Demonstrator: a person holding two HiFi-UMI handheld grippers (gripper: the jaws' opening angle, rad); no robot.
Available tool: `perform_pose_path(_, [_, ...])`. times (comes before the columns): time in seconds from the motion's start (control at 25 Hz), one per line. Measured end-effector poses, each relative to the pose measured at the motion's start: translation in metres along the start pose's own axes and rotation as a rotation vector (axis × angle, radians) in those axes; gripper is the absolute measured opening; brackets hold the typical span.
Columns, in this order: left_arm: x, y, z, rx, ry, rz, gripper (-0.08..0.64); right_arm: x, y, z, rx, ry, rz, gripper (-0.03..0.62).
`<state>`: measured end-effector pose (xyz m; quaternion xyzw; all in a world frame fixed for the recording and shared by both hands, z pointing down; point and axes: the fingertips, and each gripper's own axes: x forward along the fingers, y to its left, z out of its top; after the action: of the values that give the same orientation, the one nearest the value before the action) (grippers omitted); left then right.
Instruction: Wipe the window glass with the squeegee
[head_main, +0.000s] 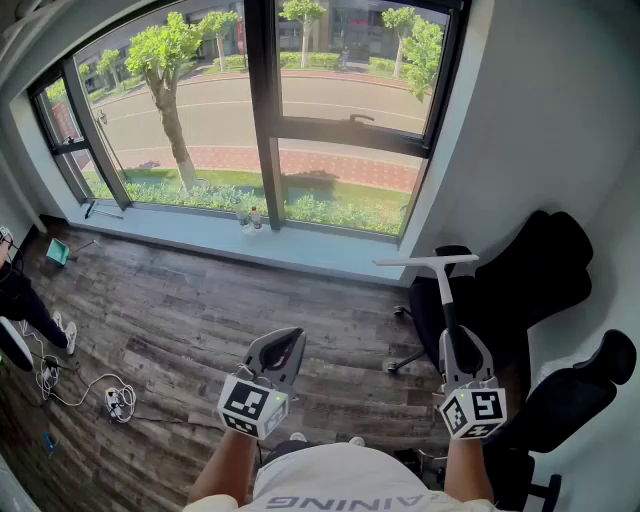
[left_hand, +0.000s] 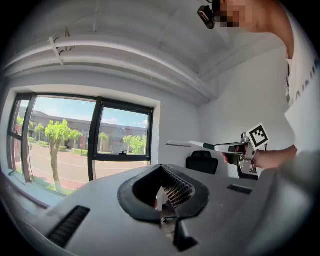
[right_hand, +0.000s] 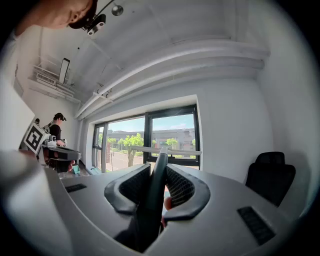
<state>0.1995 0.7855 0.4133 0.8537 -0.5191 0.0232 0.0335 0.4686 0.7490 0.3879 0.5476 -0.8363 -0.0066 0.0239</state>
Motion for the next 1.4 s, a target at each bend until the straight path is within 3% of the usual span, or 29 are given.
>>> perform_pose_path(0.64, [-0.011,-0.031,0.007,0.006,-0.013,0.013,0.015,-0.024,-0.014,-0.001,0.051,-0.014,0.019,0.100])
perform_pose_path(1.4, [0.041,-0.108,-0.004,0.011,0.002,0.029,0.015,-0.043,-0.096,-0.017,0.064,-0.025,0.055,0.100])
